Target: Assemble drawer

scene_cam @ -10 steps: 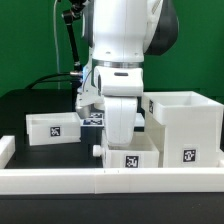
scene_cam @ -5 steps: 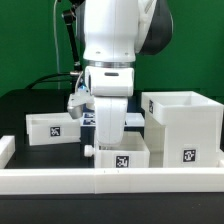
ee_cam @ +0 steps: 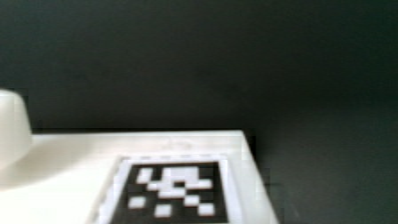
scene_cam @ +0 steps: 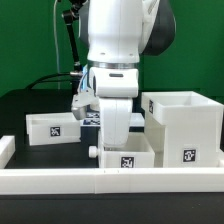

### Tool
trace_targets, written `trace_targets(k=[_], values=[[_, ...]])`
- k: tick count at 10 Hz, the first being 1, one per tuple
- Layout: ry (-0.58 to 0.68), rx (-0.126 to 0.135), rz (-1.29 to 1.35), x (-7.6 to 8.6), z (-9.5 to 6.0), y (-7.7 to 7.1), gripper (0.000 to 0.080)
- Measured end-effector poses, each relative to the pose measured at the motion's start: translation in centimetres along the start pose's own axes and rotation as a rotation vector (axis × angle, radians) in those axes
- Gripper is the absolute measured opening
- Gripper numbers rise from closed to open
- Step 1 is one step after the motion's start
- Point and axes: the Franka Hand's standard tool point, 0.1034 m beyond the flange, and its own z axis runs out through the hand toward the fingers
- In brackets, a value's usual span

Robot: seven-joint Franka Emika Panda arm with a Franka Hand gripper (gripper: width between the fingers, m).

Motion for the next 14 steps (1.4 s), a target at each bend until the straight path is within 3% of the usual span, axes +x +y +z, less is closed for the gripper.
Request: trace_targets(k=[1,3,5,9,14], values=[[0.001,0.001,-0.005,-0.6,0.0,-0.1,0.0042],[0.004,0.001,-0.009,0.0,0.1,0.0,0.0042],[0.048,-0.001,-0.046,-1.7,0.1,-0.1,0.0042],[0.059,0.004,-0.049,-0.3,0.2,0.0,0.0042],[0.06,0.005,-0.05,-0.1,0.3,0.1,0.0042]])
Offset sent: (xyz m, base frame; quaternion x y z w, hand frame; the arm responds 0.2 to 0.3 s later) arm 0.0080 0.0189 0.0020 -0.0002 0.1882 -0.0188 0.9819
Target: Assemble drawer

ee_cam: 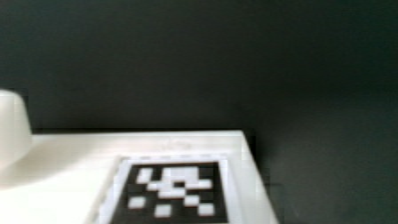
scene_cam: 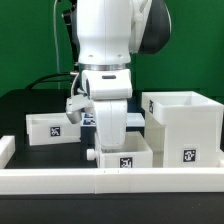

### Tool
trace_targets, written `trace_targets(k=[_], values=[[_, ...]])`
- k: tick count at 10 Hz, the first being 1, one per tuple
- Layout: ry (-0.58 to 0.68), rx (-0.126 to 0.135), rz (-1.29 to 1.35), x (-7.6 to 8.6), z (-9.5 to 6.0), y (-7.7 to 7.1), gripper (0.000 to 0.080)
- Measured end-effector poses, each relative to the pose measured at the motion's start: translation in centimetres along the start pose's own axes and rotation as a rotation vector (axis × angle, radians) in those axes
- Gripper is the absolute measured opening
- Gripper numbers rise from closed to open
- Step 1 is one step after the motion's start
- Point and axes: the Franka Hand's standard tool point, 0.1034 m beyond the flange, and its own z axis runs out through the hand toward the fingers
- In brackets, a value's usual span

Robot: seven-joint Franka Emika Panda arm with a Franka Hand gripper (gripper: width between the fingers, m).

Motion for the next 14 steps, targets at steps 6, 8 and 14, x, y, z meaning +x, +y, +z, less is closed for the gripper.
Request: trace_targets(k=[6,8,14], values=[[-0.005,-0.02,-0.03,0.7,0.1,0.3,0.0042],[-0.005,-0.02,-0.029,0.6,0.1,0.3,0.0042],[-0.006,-0.021,-0.01,1.9,0.1,0.6,0.0042]])
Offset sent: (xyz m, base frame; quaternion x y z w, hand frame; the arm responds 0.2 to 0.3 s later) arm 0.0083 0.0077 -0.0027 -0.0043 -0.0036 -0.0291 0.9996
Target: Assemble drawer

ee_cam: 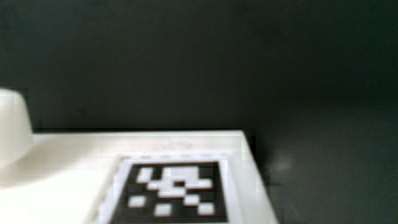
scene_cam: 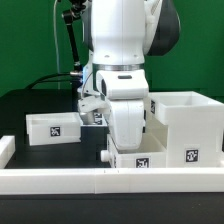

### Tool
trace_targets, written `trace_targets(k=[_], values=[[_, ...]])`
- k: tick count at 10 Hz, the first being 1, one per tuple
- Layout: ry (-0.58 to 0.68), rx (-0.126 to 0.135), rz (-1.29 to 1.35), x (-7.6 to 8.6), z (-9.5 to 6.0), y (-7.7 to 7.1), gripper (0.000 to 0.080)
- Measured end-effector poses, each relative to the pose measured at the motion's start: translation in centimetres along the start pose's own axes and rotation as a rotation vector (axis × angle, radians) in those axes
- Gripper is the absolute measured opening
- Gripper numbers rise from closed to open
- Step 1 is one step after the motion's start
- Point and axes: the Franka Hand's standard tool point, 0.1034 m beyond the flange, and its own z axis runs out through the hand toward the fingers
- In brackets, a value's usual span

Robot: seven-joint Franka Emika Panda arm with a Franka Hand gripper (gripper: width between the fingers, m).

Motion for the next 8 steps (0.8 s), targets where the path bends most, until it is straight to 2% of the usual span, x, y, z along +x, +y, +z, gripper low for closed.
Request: trace_targets(k=[8], values=[[-0.007,-0.003,-0.017,0.1,-0.03,0.08,0.0042]])
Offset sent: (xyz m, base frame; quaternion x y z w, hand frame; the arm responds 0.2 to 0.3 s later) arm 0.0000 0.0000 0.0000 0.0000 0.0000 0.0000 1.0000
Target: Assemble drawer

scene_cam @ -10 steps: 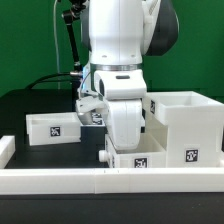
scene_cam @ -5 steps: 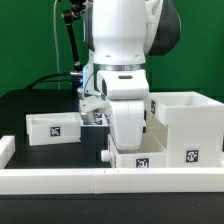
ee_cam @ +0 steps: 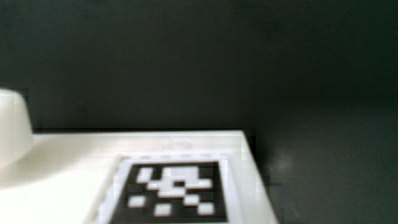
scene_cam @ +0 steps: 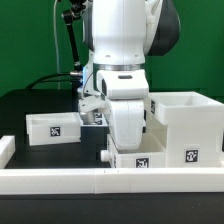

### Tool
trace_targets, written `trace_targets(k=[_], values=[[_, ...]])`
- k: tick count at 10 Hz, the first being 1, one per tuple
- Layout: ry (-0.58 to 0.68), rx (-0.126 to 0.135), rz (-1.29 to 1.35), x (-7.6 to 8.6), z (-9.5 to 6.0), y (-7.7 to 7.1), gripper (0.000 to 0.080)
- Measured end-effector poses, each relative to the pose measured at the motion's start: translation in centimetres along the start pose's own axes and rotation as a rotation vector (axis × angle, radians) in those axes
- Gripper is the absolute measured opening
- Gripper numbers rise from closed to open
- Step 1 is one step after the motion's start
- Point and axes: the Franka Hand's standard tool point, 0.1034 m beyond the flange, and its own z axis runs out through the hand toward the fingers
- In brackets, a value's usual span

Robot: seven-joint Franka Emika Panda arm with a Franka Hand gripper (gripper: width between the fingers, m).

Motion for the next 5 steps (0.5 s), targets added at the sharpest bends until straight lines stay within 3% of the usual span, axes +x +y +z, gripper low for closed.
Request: trace_targets(k=[5], values=[[-0.019,0.015,-0.058,1.6,-0.1,0.5,0.0042]])
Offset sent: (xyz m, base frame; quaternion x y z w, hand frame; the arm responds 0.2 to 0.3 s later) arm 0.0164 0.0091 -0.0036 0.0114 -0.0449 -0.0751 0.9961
